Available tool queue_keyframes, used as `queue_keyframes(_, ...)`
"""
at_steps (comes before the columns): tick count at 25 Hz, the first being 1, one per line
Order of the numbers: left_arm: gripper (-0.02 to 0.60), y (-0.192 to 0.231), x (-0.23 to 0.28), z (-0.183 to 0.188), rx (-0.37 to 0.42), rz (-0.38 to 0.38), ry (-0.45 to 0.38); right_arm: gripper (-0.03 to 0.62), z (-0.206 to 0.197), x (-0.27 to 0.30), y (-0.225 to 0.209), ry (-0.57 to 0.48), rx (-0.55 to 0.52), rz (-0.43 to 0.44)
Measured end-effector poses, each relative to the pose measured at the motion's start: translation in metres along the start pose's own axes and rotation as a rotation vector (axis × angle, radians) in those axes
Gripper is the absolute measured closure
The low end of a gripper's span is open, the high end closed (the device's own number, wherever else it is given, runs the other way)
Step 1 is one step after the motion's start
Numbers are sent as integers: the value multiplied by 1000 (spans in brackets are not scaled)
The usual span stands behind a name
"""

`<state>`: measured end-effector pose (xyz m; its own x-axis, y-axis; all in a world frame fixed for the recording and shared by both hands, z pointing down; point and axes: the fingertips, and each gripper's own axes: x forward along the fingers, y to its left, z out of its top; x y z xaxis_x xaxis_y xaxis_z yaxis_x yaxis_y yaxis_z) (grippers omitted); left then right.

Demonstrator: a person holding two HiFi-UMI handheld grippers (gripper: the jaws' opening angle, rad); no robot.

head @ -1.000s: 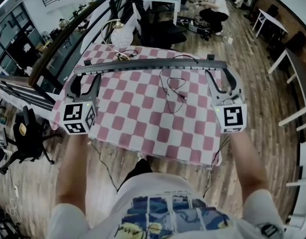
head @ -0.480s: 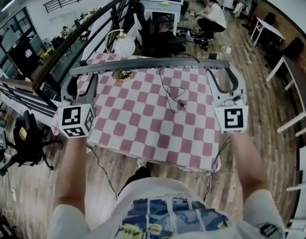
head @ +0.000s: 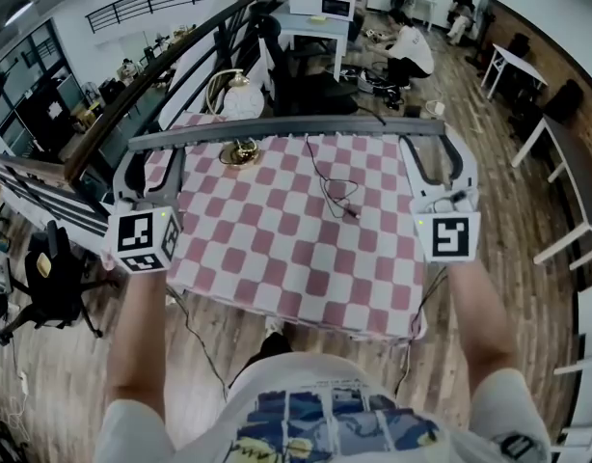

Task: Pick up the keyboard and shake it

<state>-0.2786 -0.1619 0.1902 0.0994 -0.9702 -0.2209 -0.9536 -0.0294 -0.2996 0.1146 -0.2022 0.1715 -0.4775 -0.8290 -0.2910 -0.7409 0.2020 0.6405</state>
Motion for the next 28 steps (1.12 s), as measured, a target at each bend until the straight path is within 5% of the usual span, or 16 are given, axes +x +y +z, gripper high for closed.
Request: queue_keyframes(28, 327, 12, -14, 23, 30, 38, -65, 390, 16, -12, -1, -9, -76, -52)
